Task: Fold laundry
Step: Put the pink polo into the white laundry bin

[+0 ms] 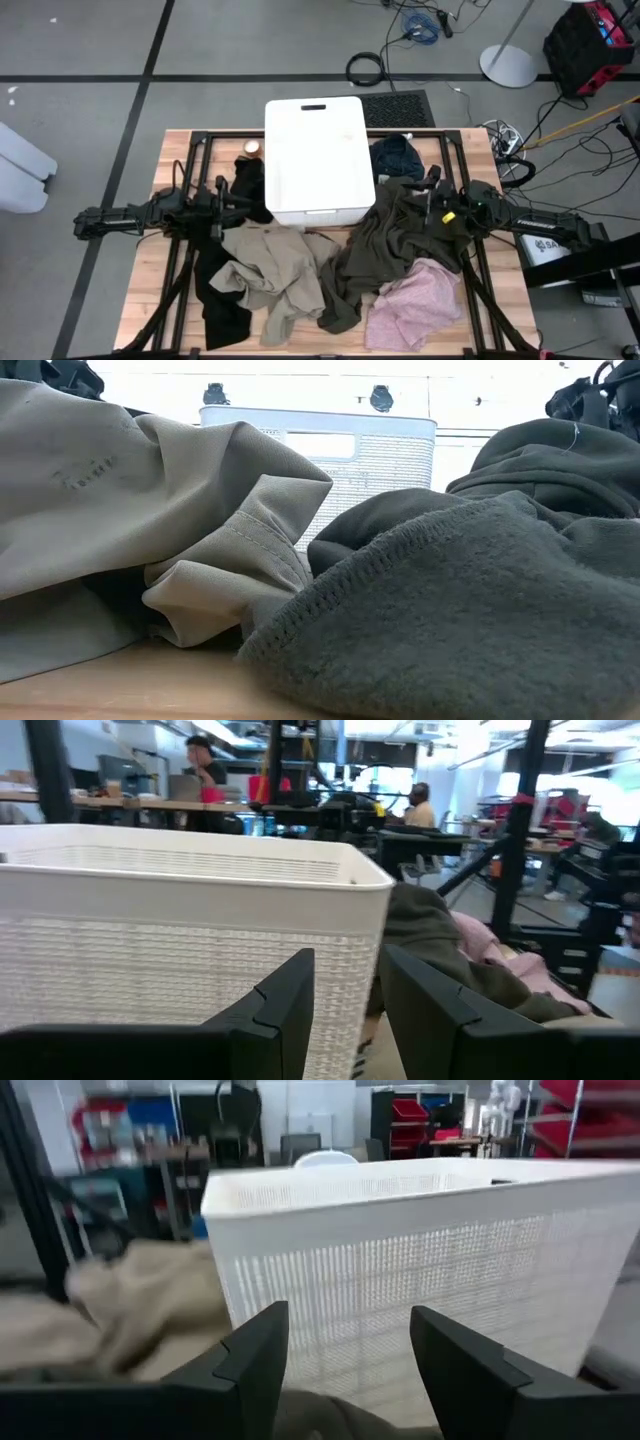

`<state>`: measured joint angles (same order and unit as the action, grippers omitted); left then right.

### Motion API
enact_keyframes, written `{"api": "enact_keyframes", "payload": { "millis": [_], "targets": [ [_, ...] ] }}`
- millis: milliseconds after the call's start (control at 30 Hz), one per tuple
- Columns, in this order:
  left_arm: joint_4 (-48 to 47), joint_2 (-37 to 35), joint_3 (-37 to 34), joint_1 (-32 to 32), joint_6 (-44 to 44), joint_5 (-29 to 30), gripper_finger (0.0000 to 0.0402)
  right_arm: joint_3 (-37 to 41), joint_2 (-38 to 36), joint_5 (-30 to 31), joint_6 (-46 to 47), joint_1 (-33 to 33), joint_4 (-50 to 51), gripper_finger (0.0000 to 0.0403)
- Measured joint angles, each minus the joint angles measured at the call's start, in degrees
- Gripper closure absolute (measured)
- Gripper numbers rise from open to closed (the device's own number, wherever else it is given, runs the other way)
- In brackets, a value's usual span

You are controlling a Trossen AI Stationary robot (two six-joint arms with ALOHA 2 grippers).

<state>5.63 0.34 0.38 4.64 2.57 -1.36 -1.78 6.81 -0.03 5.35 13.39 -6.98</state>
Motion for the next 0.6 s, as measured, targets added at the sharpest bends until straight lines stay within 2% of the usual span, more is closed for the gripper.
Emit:
{"api": "enact_keyframes", "payload": {
  "millis": [200, 267, 400, 600],
  "targets": [
    [0.1, 0.0, 0.0, 0.0, 0.1, 1.3, 0.0276, 0.0, 0.0, 0.2, 10.8, 0.0, -2.9, 0.0204],
    [1.8, 0.0, 0.0, 0.0, 0.0, 2.7, 0.0276, 0.0, 0.0, 0.5, 11.1, 0.0, -4.8, 0.0204],
    [6.0, 0.0, 0.0, 0.0, -2.5, 9.7, 0.0276, 0.0, 0.0, 3.5, 10.0, 0.0, -9.0, 0.0204],
    [2.4, 0.0, 0.0, 0.0, -7.4, 12.7, 0.0276, 0.0, 0.0, 10.9, 5.6, 0.0, -8.9, 0.0204]
  ]
}}
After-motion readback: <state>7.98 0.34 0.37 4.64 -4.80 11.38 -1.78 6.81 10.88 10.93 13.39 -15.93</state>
